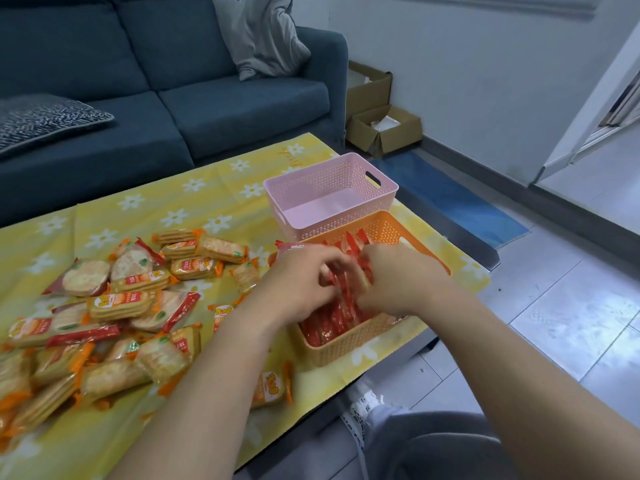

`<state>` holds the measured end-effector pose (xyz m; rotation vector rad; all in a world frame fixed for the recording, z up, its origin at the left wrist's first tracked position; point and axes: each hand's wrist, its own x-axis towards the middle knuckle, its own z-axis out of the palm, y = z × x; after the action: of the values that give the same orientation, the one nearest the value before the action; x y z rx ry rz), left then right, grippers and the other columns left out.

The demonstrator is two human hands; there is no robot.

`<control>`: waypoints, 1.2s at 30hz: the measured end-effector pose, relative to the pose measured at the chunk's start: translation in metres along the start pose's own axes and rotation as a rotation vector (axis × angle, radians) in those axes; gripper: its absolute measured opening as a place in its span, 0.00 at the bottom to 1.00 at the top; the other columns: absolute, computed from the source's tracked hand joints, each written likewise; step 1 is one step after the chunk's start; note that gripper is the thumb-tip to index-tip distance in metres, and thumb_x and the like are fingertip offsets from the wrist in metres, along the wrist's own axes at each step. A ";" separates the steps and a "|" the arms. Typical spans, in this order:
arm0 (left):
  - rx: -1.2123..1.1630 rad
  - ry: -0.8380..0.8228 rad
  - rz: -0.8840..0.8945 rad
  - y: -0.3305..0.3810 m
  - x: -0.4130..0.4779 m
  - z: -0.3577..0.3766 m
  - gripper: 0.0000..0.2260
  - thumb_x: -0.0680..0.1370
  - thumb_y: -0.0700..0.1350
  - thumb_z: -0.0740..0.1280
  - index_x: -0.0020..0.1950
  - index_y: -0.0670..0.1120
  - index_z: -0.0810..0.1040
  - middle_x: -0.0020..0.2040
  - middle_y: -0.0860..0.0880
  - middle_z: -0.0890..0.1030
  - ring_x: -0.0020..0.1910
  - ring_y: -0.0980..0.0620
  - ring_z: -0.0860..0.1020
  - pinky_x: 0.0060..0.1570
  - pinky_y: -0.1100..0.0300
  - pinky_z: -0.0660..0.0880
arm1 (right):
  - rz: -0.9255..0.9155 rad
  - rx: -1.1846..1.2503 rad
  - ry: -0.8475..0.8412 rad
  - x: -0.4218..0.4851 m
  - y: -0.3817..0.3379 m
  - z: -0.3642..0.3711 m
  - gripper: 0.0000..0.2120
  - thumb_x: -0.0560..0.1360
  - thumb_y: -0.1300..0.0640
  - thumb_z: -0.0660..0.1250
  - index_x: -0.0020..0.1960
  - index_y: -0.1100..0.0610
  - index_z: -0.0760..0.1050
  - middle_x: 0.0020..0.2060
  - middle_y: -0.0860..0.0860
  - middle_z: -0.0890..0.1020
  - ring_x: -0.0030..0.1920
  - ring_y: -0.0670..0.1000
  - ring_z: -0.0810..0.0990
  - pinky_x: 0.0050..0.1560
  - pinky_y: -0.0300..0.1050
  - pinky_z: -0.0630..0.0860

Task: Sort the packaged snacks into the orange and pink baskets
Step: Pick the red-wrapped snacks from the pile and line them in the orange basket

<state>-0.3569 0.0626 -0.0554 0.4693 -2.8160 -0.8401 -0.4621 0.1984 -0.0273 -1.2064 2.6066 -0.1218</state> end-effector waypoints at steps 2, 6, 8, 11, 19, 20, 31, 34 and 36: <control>0.032 0.131 -0.055 -0.005 -0.001 -0.010 0.16 0.73 0.43 0.70 0.58 0.60 0.80 0.58 0.58 0.78 0.57 0.54 0.73 0.57 0.58 0.69 | 0.003 -0.064 -0.064 0.005 -0.003 0.010 0.12 0.69 0.52 0.73 0.48 0.56 0.76 0.37 0.48 0.79 0.38 0.51 0.81 0.33 0.45 0.79; 0.171 0.039 -0.265 -0.013 -0.006 -0.014 0.29 0.75 0.49 0.67 0.76 0.57 0.65 0.74 0.51 0.69 0.71 0.44 0.65 0.70 0.50 0.63 | -0.024 0.159 -0.194 0.013 0.012 0.007 0.17 0.74 0.48 0.69 0.51 0.63 0.81 0.41 0.57 0.85 0.37 0.52 0.79 0.39 0.49 0.80; 0.193 0.005 -0.308 -0.012 -0.005 -0.014 0.33 0.74 0.53 0.68 0.79 0.56 0.61 0.74 0.50 0.70 0.70 0.42 0.64 0.69 0.48 0.64 | -0.027 0.275 -0.203 0.013 0.020 0.001 0.20 0.79 0.50 0.65 0.57 0.67 0.80 0.43 0.62 0.83 0.38 0.53 0.75 0.39 0.50 0.75; 0.228 0.034 -0.321 -0.009 -0.003 -0.018 0.36 0.71 0.57 0.73 0.77 0.57 0.63 0.69 0.51 0.72 0.68 0.43 0.65 0.66 0.48 0.65 | -0.063 0.220 -0.221 0.016 0.021 0.006 0.18 0.81 0.49 0.63 0.51 0.65 0.82 0.42 0.59 0.84 0.38 0.57 0.80 0.42 0.51 0.79; -0.101 0.185 -0.280 -0.012 -0.009 -0.037 0.18 0.71 0.43 0.79 0.59 0.51 0.82 0.46 0.54 0.77 0.45 0.55 0.77 0.42 0.65 0.73 | -0.001 -0.094 -0.255 0.019 -0.005 0.018 0.10 0.78 0.61 0.58 0.41 0.56 0.75 0.37 0.50 0.79 0.39 0.52 0.80 0.48 0.51 0.82; -0.154 0.181 -0.277 -0.012 -0.009 -0.040 0.16 0.72 0.42 0.78 0.58 0.50 0.83 0.44 0.54 0.77 0.42 0.57 0.77 0.39 0.67 0.72 | 0.017 -0.085 -0.209 0.021 -0.002 0.018 0.09 0.78 0.60 0.60 0.41 0.56 0.76 0.36 0.49 0.80 0.38 0.51 0.81 0.45 0.50 0.83; -0.598 0.389 -0.121 0.030 0.023 -0.018 0.16 0.71 0.42 0.79 0.56 0.52 0.82 0.50 0.53 0.84 0.50 0.55 0.83 0.50 0.60 0.80 | -0.144 0.884 0.099 0.017 0.030 -0.039 0.12 0.79 0.55 0.70 0.61 0.46 0.78 0.51 0.49 0.85 0.49 0.48 0.86 0.52 0.49 0.84; -0.650 0.323 -0.166 0.034 0.038 0.002 0.16 0.73 0.41 0.77 0.59 0.51 0.82 0.51 0.54 0.85 0.54 0.54 0.83 0.58 0.53 0.79 | -0.065 0.991 0.202 0.028 0.045 -0.033 0.11 0.77 0.59 0.71 0.56 0.47 0.79 0.51 0.50 0.85 0.51 0.50 0.86 0.53 0.51 0.84; -0.640 0.367 -0.172 0.037 0.047 0.012 0.14 0.72 0.41 0.77 0.55 0.53 0.83 0.49 0.54 0.86 0.51 0.55 0.84 0.59 0.50 0.80 | 0.002 0.814 0.381 0.037 0.052 -0.025 0.11 0.75 0.56 0.73 0.55 0.47 0.78 0.53 0.48 0.82 0.54 0.49 0.82 0.54 0.50 0.82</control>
<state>-0.4133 0.0823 -0.0415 0.6731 -2.0470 -1.4400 -0.5302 0.2035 -0.0208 -0.9177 2.3923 -1.3692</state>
